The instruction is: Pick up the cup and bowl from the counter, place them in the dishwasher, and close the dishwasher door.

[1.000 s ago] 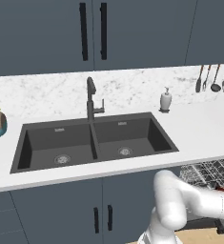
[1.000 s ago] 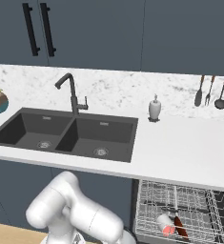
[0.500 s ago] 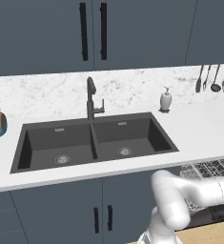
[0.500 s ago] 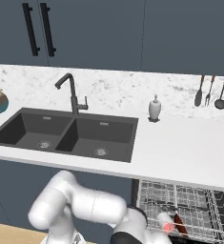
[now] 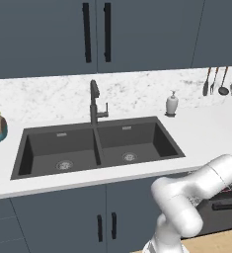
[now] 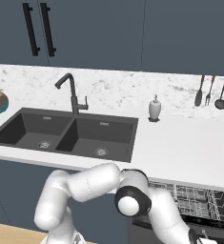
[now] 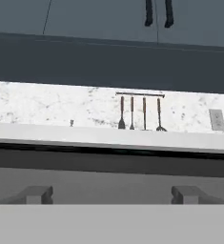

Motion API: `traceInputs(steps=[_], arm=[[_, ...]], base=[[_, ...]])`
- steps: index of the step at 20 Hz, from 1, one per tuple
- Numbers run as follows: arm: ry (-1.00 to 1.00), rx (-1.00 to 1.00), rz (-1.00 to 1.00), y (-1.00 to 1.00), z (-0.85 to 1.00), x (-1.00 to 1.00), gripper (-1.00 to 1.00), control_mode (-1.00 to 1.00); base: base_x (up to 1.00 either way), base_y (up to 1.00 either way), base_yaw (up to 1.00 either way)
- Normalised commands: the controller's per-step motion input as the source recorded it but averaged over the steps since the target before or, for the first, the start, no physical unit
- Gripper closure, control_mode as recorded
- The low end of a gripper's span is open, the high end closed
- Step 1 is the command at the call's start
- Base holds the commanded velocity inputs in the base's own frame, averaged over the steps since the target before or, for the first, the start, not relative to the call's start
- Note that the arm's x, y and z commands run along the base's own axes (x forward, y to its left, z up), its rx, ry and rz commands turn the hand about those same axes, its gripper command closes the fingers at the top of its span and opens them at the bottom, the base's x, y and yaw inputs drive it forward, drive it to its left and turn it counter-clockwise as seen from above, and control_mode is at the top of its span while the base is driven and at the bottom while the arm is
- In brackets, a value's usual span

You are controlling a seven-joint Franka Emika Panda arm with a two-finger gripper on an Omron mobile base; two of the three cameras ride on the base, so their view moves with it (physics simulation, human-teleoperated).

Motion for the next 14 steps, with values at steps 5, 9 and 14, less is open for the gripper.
traceInputs(steps=[5, 9, 14], arm=[[0.22, -0.08, 0.02, 0.07, 0.49, 0.91, -1.0, -1.0], [0.13, -0.04, 0.06, 0.03, 0.44, 0.94, -1.0, -1.0], [0.02, 0.0, 0.08, 0.03, 0.41, 1.0, -1.0, -1.0]], base=[[0.0, 0.0, 0.0], [0.0, 0.0, 0.0], [0.0, 0.0, 0.0]])
